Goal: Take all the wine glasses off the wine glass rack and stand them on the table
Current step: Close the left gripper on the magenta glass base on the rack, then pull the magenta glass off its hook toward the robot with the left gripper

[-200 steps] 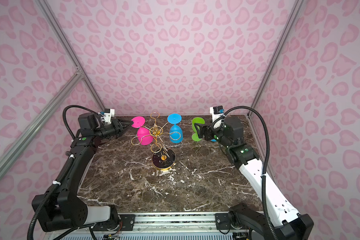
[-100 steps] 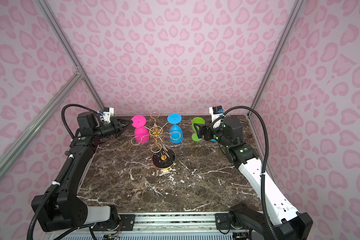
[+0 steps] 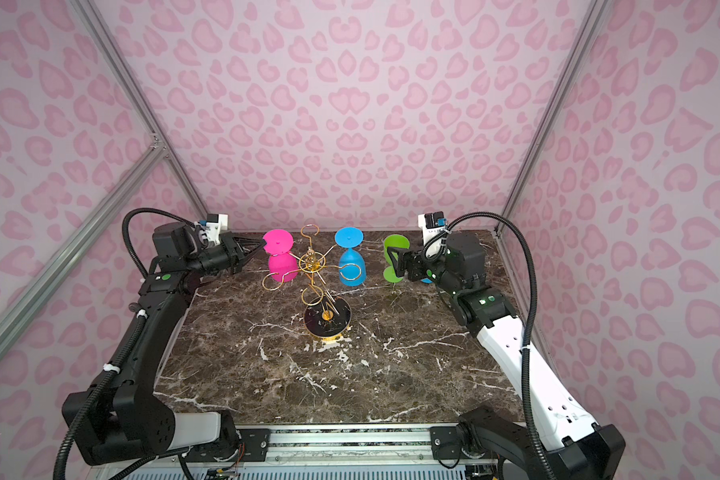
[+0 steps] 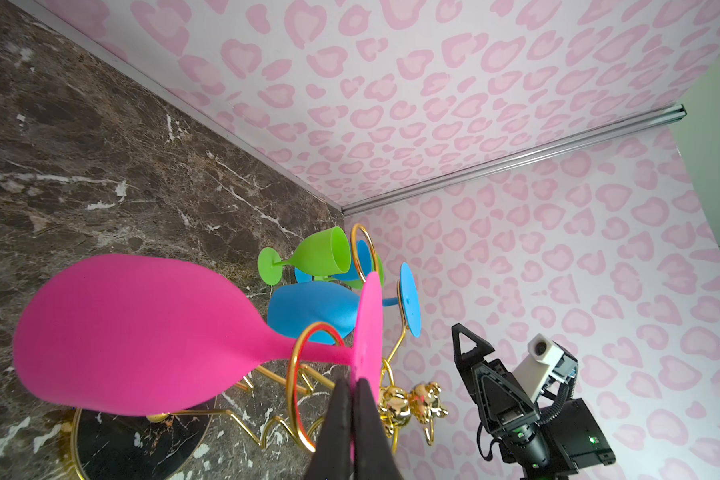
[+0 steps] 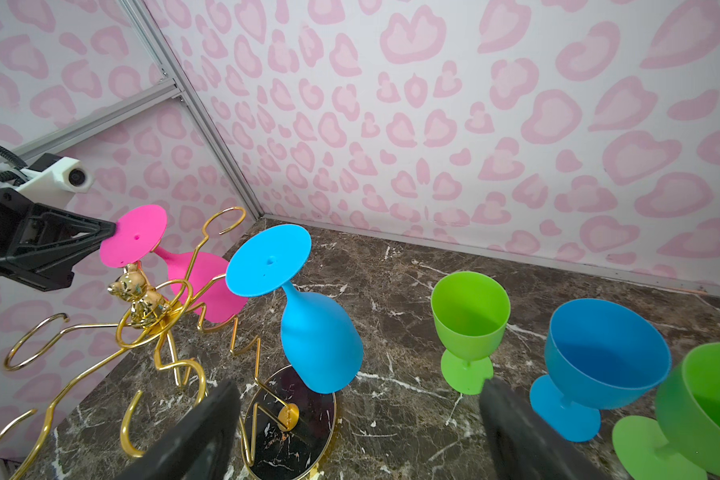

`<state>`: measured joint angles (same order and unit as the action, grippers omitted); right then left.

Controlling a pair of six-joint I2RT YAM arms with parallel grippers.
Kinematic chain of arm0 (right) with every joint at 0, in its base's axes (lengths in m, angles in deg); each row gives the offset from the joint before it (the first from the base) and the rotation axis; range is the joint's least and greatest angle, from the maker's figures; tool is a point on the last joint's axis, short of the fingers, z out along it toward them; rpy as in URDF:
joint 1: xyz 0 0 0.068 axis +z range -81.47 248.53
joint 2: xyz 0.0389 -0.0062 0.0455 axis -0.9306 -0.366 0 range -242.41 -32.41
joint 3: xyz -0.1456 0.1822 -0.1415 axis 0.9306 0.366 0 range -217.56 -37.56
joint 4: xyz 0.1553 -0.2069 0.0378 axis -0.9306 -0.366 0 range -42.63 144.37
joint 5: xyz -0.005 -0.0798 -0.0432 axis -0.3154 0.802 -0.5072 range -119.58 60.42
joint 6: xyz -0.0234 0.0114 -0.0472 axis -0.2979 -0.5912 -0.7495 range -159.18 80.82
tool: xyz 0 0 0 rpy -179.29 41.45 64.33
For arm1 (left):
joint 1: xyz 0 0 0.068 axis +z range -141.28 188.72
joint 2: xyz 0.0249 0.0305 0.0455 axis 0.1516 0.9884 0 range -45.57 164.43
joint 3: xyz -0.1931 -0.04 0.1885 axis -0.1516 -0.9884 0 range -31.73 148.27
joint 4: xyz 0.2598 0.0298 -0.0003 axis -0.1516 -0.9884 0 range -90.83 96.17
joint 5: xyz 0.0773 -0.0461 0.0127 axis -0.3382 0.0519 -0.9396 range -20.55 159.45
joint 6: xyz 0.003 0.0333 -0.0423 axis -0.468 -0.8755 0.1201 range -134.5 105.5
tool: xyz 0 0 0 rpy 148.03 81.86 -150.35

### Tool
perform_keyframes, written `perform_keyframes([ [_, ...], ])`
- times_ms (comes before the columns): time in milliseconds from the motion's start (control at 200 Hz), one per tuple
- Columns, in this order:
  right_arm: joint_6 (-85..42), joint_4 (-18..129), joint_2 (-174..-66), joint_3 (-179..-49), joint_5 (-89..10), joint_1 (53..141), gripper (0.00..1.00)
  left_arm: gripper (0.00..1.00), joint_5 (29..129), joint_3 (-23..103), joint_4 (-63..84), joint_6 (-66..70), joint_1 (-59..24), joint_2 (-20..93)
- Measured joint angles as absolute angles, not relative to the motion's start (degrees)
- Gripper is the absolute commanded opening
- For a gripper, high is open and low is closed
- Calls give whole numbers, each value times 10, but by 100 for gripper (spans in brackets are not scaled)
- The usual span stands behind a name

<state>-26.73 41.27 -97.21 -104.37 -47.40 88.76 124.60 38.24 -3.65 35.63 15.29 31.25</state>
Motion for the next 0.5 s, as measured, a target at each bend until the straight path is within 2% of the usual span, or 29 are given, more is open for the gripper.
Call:
perform_keyframes([
  [500, -267, 413, -960, -1041, -474, 888, 92, 4, 1270, 373, -32, 375, 152, 295],
])
